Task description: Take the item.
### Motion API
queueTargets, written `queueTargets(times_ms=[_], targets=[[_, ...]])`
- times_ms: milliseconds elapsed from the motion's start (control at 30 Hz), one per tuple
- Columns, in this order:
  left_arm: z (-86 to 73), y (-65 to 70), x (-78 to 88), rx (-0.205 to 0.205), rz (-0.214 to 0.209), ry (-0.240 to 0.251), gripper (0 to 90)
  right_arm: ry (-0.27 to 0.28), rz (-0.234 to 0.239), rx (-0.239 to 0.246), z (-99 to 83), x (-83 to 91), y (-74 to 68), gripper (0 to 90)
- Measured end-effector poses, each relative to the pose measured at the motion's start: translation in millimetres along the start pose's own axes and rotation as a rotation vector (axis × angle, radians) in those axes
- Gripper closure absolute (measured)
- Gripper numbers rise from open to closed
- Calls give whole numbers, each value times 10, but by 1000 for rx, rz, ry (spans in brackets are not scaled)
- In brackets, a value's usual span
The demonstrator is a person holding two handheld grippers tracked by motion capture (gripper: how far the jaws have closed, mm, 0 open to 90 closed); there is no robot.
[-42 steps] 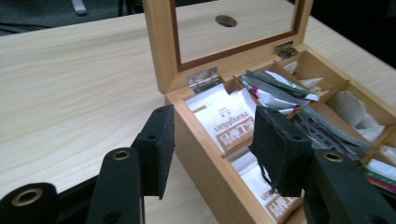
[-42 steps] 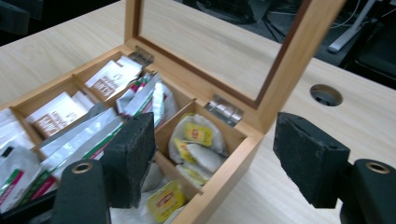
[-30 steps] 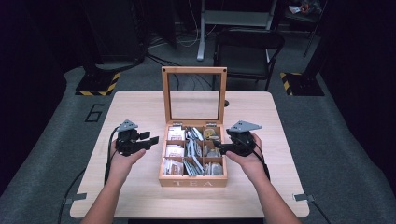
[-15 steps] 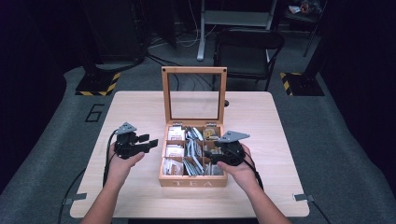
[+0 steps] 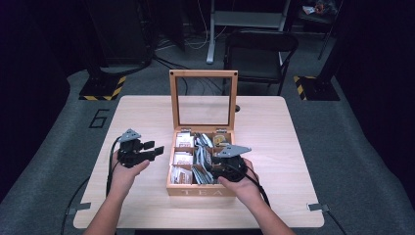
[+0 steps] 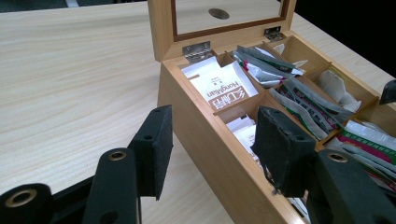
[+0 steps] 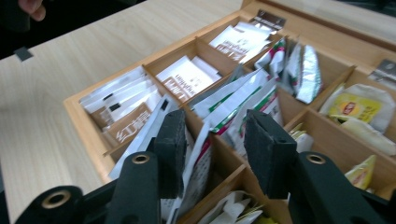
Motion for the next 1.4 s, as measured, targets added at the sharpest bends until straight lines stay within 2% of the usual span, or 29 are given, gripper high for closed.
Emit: queueTargets(times_ms=[100, 433, 567, 867, 900, 1067, 1400], targets=[[-4, 1, 1, -1, 1, -3, 469, -20, -11, 14, -20, -18, -18, 593], [-15, 12, -13, -4, -1, -8, 467, -47, 13, -14, -125, -100, -45, 641], [-22, 14, -14, -1, -1, -10, 467, -64, 9, -7, -149, -148, -66, 671], [-20, 15, -11, 5, -1, -5, 467, -68, 0, 3, -162, -187, -63, 729], [-21, 13, -11, 2, -2, -7, 467, -66, -1, -10, -166, -195, -70, 738], [-21, 12, -9, 4, -3, -8, 465, -79, 5, -7, -181, -234, -76, 782], [-25, 15, -7, 9, -5, -10, 465, -93, -1, 16, -185, -277, -82, 807]])
Point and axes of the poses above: each handheld gripper's, and its own axes: x roughly backward along the jaws, z roughly out of its top, y roughly to its right, the point moved 5 cm from there along -x, roughly forward along the jaws, and after that the axes turned 12 degrees about z, right-handed, at the moved point
